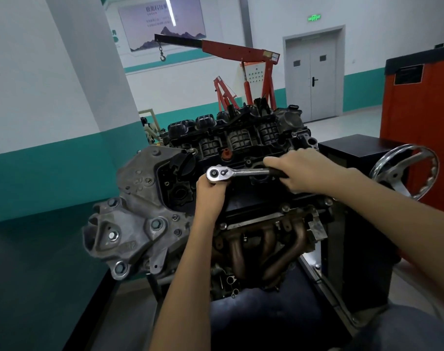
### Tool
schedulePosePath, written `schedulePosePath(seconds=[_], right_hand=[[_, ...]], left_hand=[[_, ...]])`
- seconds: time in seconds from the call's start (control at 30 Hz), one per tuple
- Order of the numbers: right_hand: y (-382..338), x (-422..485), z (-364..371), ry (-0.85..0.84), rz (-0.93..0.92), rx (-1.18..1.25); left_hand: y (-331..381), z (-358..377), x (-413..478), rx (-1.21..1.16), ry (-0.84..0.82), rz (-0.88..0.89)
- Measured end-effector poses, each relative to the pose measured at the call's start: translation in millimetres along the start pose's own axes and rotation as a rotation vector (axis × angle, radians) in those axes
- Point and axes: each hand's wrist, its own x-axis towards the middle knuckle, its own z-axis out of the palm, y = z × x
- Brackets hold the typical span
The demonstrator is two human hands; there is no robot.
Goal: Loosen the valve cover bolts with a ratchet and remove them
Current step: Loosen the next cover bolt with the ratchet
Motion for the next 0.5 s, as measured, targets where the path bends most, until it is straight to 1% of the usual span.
schedulePosePath(seconds=[0.07,0.13,0.23,0.27,0.33,0.4,0.43,0.5], right_hand=[[-12.5,-5.3,3.4,0.014,0.051,0.039],[-37.7,-29.4,23.9,0.034,0.189,0.188],[-105.5,-57.4,54.2,0.055,0.412,0.669],[-131.5,-56.6,61.4,0.071,0.445,0.826],[-175.6,-46.4,73.6,0.12,0.483,1.031],[-188.0,-39.4,77.5,0.159,0.502,1.103],[-179.3,-40.4,76.8,0.143,0.49,1.083],[-144.5,-48.6,69.4,0.049,0.405,0.971]], left_hand=[[-1.8,-0.8,-2.9,-0.007,0.019,-0.009],[-3.9,3.0,-4.4,-0.03,0.026,-0.013],[-3.1,10.2,-6.0,-0.054,0.052,-0.027],[-2.0,11.1,-5.0,-0.044,0.062,-0.022],[-1.5,9.6,-2.6,0.012,0.072,0.011],[0.4,6.7,-1.0,0.074,0.059,0.039],[0.5,5.3,0.1,0.08,0.049,0.024],[-2.2,2.6,2.0,0.029,0.008,-0.026]])
